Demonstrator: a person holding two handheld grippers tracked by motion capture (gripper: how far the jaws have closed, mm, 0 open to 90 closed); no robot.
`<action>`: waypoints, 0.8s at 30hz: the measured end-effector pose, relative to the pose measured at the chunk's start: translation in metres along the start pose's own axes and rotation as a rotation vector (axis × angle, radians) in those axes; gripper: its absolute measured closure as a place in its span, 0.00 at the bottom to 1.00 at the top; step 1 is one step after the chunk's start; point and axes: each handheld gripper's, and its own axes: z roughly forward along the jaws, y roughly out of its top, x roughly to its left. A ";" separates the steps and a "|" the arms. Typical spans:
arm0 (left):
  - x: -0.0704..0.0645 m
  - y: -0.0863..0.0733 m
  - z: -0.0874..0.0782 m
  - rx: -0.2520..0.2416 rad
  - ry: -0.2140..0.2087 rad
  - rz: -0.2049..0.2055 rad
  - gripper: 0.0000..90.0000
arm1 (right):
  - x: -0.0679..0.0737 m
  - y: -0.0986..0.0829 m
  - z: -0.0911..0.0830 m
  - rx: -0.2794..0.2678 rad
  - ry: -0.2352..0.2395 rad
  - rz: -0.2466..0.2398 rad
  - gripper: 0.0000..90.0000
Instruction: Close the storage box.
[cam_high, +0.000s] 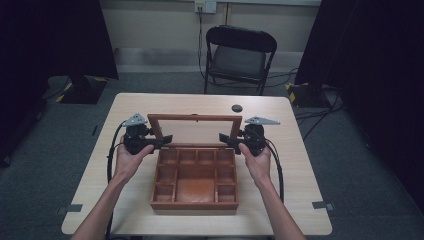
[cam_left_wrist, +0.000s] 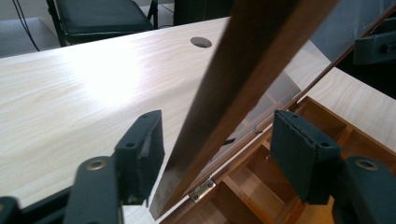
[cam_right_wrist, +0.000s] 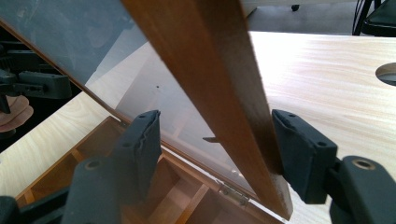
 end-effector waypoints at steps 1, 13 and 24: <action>0.000 0.000 0.000 0.000 0.000 0.000 0.36 | 0.000 0.000 0.000 0.000 0.000 0.000 0.38; -0.010 -0.009 -0.009 -0.015 -0.002 0.001 0.45 | 0.006 -0.008 -0.008 0.022 0.007 -0.002 0.34; -0.016 -0.017 -0.013 -0.011 -0.003 0.010 0.42 | 0.013 -0.015 -0.014 0.031 -0.016 -0.036 0.32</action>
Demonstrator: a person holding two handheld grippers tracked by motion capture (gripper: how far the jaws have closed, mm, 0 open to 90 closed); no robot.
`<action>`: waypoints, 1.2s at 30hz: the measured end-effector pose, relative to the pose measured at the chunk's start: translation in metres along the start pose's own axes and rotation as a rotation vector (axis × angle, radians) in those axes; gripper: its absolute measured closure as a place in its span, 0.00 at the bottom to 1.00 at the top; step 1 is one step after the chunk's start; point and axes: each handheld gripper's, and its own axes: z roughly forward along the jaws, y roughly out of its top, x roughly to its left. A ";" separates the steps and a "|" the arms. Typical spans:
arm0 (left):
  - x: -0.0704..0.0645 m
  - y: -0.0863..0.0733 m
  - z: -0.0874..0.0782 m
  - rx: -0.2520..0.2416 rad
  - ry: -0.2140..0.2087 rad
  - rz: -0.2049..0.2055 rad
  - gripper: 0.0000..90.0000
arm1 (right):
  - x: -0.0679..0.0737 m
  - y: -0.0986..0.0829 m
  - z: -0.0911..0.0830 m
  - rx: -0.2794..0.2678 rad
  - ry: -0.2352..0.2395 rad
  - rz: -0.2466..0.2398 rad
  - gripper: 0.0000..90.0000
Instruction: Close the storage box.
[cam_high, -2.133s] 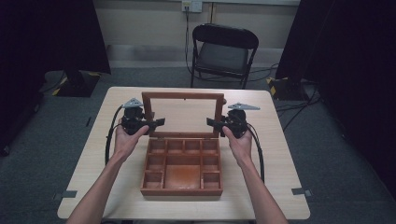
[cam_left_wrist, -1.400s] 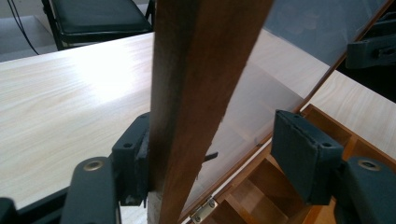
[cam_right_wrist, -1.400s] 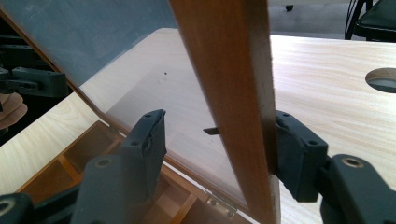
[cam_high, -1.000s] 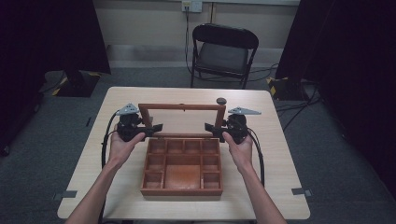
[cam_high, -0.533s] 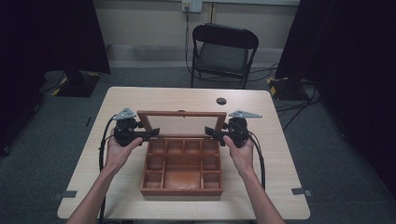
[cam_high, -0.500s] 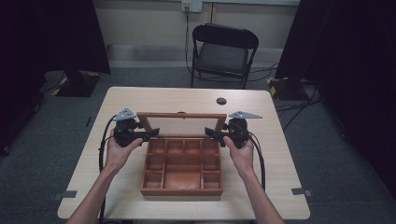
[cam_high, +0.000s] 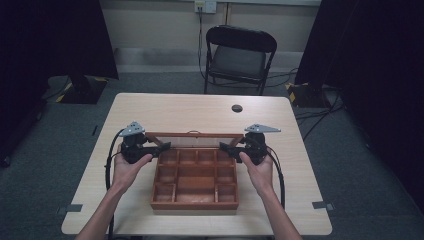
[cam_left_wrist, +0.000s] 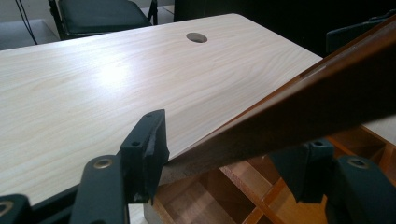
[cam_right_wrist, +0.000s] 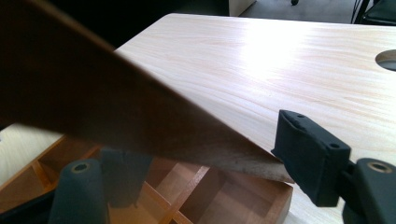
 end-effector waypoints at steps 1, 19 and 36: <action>0.000 0.000 0.000 0.002 0.000 0.000 0.42 | 0.001 -0.001 -0.001 0.000 -0.002 -0.007 0.32; -0.005 -0.011 -0.007 0.037 0.010 -0.008 0.35 | 0.004 -0.018 -0.008 0.000 -0.024 0.013 0.25; -0.016 -0.021 -0.020 0.027 0.002 0.005 0.34 | 0.008 -0.029 -0.022 0.016 -0.029 -0.003 0.25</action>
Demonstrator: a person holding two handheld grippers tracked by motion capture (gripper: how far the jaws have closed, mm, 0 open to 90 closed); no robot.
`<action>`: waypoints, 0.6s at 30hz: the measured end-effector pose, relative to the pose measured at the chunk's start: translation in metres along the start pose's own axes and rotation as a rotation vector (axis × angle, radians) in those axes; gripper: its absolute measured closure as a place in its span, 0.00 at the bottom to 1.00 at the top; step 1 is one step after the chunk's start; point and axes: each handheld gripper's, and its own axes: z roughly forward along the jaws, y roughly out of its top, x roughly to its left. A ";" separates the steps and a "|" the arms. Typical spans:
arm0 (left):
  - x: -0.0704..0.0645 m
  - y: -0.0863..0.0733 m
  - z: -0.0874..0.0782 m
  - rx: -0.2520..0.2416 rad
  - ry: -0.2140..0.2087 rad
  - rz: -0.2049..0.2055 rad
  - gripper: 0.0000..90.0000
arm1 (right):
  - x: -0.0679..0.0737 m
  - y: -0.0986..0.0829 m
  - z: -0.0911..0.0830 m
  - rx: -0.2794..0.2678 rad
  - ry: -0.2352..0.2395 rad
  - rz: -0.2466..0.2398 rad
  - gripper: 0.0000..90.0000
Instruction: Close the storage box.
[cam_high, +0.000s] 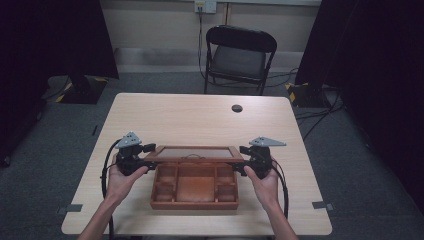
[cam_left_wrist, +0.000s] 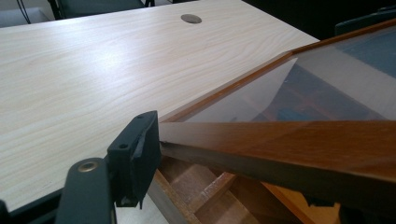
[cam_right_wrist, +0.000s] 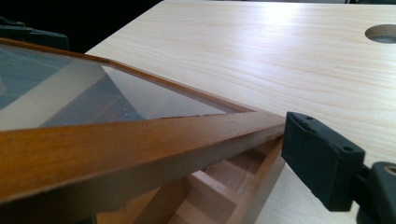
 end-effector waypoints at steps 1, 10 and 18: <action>0.000 -0.001 -0.001 0.002 -0.001 -0.002 0.34 | 0.000 -0.001 0.000 0.002 0.001 0.001 0.25; 0.001 -0.008 -0.005 0.015 0.007 0.001 0.34 | 0.001 -0.007 -0.006 -0.005 -0.008 -0.002 0.25; 0.002 -0.016 -0.005 0.016 0.007 -0.013 0.33 | 0.001 -0.015 -0.011 -0.009 -0.013 -0.001 0.26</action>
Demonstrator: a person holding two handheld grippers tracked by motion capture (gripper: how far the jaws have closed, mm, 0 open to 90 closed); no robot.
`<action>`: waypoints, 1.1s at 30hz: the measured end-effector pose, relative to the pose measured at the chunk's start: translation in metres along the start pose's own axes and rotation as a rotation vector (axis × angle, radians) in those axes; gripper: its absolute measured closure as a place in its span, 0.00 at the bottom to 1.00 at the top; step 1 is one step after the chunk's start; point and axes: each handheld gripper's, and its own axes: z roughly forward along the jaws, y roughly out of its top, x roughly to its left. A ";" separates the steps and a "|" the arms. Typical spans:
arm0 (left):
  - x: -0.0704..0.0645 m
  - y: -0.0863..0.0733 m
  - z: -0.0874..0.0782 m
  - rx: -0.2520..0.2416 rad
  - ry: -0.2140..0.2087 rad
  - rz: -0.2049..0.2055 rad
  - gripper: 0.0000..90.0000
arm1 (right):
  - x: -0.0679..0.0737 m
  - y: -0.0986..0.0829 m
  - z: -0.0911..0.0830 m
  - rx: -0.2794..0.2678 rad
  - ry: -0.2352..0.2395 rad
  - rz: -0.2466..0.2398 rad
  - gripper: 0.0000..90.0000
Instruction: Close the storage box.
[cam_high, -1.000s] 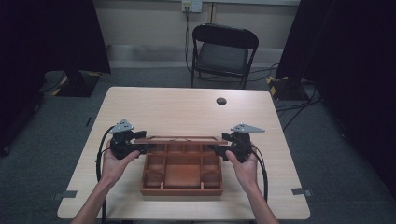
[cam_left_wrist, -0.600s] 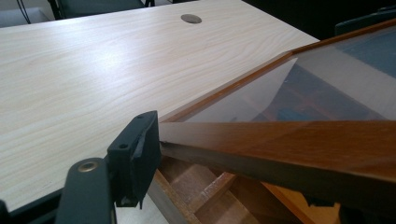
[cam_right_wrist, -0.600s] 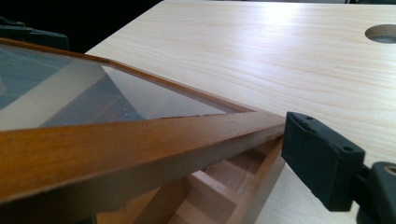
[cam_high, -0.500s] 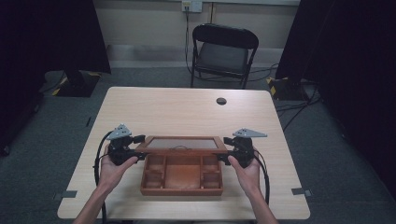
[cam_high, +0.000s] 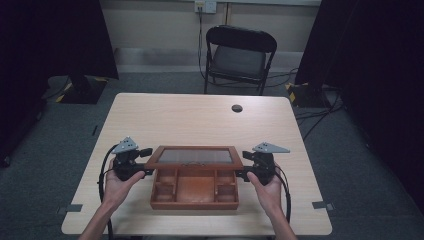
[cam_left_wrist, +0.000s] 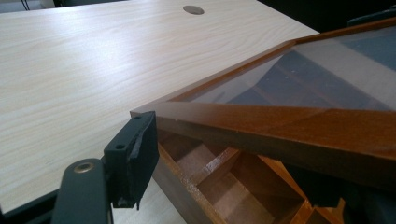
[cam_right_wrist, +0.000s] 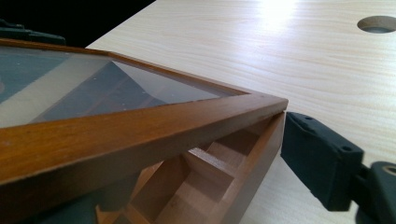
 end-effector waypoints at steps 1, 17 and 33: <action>-0.001 -0.001 0.000 0.006 -0.002 -0.006 0.33 | 0.000 -0.001 -0.001 0.004 0.001 0.009 0.26; 0.001 -0.015 -0.004 0.015 0.014 0.001 0.32 | -0.005 -0.016 -0.006 0.042 -0.022 0.003 0.25; 0.000 -0.024 -0.004 0.068 0.032 0.028 0.32 | -0.015 -0.027 -0.018 0.052 -0.038 0.023 0.26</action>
